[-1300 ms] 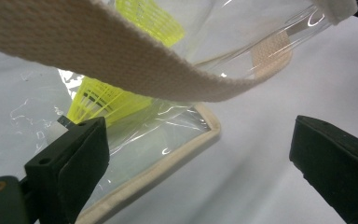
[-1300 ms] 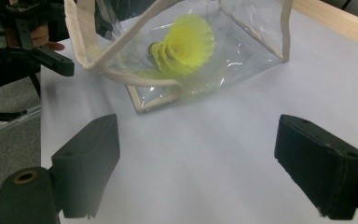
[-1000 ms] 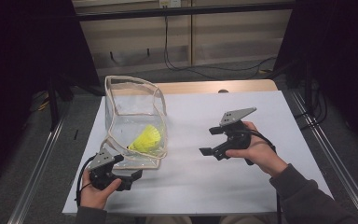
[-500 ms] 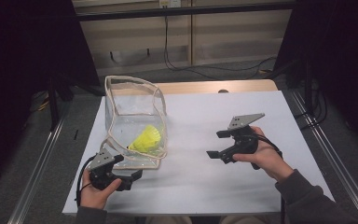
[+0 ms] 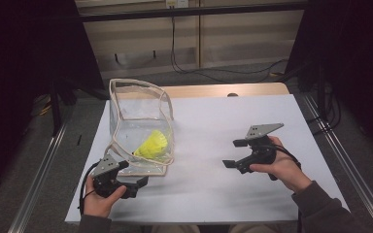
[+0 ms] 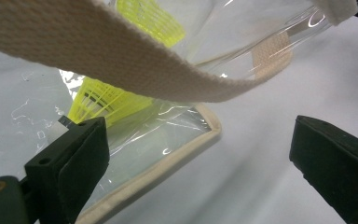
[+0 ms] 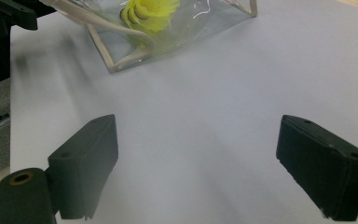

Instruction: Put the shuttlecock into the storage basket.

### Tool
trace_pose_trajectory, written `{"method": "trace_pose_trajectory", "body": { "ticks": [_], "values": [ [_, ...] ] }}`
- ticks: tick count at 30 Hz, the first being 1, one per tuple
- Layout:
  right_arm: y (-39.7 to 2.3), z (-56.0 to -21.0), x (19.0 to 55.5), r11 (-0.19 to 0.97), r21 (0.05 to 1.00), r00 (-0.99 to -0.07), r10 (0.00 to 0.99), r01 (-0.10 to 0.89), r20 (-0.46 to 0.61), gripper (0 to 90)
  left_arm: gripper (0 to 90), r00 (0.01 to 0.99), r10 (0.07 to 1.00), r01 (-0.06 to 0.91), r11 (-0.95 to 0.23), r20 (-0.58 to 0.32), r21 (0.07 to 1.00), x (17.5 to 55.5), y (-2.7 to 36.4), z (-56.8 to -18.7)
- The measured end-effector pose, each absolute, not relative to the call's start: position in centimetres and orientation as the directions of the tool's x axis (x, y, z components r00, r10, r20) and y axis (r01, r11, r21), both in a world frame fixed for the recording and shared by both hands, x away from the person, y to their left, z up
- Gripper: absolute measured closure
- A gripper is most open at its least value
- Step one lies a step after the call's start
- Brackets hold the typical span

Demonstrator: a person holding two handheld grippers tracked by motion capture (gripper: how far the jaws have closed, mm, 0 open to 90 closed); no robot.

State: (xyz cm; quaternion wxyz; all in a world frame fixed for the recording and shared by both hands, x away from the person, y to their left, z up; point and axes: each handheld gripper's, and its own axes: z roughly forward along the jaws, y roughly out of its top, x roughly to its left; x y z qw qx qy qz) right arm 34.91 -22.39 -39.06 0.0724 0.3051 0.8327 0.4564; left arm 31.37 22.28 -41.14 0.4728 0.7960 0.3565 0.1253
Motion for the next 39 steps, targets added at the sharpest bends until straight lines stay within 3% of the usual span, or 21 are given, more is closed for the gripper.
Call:
{"method": "trace_pose_trajectory", "body": {
  "ticks": [39],
  "values": [
    [-27.9, -42.8, 32.2, 0.328, 0.803, -0.734, 0.653, 0.498, 0.188, 12.1, 4.8, 0.716, 0.685, 0.45, -0.304, -0.136, 0.84, 31.4, 22.1, -41.2]
  ]
}}
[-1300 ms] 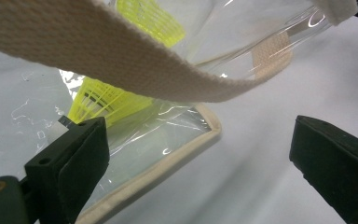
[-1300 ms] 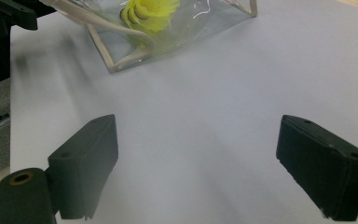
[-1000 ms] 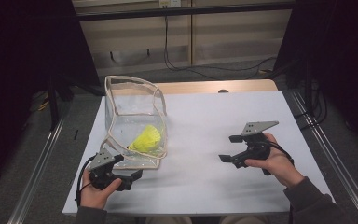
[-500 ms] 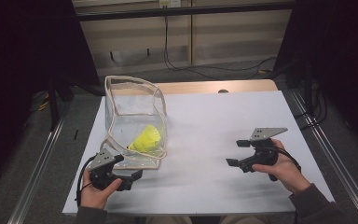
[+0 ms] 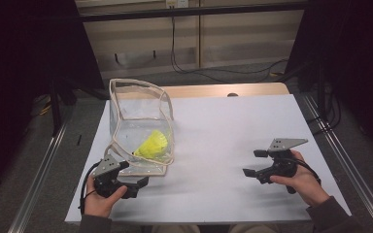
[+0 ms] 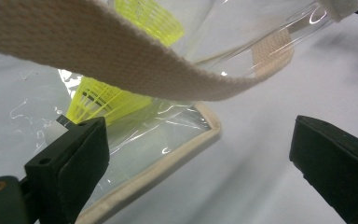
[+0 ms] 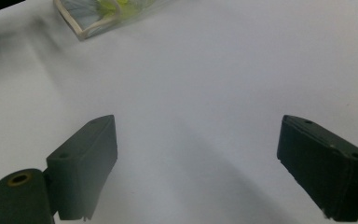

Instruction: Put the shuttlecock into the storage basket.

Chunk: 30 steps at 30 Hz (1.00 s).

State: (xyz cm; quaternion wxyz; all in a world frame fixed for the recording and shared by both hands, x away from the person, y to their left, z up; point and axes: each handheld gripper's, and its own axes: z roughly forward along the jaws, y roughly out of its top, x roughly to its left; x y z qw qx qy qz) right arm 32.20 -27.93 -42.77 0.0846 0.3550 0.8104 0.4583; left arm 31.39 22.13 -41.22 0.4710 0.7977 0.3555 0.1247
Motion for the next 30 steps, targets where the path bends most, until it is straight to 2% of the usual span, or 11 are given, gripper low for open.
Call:
{"method": "trace_pose_trajectory", "body": {
  "ticks": [30],
  "values": [
    [-29.6, -43.8, 31.0, 0.305, 0.815, -0.718, 0.671, 0.493, 0.183, 11.2, 4.8, 0.717, 0.684, 0.451, -0.308, -0.135, 0.838, 31.4, 22.1, -41.3]
  ]
}}
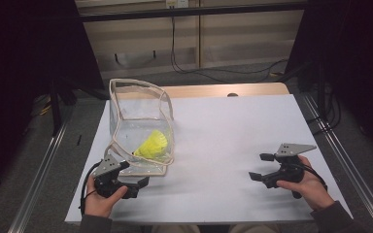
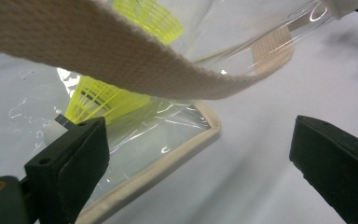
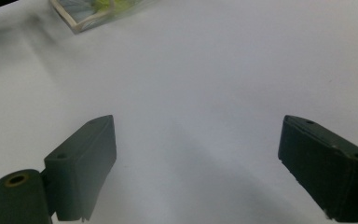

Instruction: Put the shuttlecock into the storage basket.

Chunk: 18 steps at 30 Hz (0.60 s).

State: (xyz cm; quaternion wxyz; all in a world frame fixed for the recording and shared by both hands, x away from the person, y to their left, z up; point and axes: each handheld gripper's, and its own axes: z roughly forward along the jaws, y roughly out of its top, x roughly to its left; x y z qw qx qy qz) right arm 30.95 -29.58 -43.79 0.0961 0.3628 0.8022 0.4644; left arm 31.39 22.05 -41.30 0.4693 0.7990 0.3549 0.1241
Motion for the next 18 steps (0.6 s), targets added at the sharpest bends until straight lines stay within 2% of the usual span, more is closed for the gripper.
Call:
{"method": "trace_pose_trajectory", "body": {
  "ticks": [18],
  "values": [
    [-30.8, -44.6, 30.2, 0.296, 0.812, -0.701, 0.69, 0.502, 0.182, 10.5, 4.8, 0.718, 0.683, 0.451, -0.31, -0.134, 0.837, 31.4, 22.0, -41.4]
  ]
}}
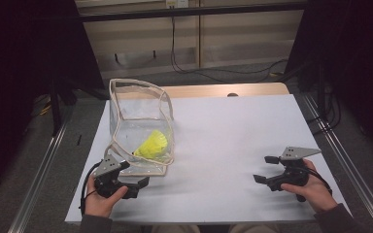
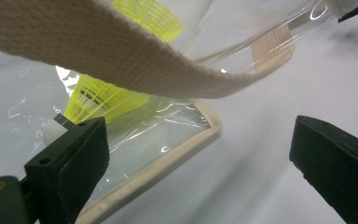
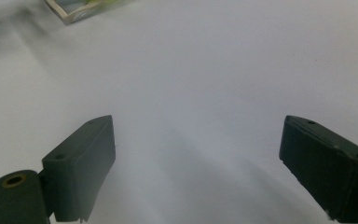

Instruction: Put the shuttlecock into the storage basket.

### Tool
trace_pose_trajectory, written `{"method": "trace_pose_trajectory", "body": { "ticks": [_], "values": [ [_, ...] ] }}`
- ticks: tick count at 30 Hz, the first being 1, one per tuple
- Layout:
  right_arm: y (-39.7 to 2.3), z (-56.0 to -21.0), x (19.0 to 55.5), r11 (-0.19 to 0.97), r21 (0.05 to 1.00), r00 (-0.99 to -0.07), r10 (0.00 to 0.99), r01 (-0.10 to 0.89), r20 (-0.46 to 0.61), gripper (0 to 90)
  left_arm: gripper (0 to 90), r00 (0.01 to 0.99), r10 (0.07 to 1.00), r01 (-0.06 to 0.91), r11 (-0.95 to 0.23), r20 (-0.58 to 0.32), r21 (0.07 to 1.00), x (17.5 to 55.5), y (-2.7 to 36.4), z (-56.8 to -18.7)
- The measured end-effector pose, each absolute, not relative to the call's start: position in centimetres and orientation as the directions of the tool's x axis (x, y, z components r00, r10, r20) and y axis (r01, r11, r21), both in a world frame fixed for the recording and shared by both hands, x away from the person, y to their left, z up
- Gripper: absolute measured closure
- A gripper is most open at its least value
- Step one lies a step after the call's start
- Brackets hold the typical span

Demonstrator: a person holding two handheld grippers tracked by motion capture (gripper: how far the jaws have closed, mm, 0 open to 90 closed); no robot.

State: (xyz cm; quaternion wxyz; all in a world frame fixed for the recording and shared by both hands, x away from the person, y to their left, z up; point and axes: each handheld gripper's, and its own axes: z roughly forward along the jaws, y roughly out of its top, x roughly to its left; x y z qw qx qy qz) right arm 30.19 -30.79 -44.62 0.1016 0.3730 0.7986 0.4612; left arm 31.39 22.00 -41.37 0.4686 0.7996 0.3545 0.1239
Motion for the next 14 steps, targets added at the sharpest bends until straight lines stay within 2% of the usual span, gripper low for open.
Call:
{"method": "trace_pose_trajectory", "body": {
  "ticks": [14],
  "values": [
    [-31.48, -45.33, 29.75, 0.281, 0.814, -0.69, 0.698, 0.507, 0.189, 9.5, 4.8, 0.721, 0.679, 0.45, -0.314, -0.134, 0.836, 31.43, 21.86, -41.46]
  ]
}}
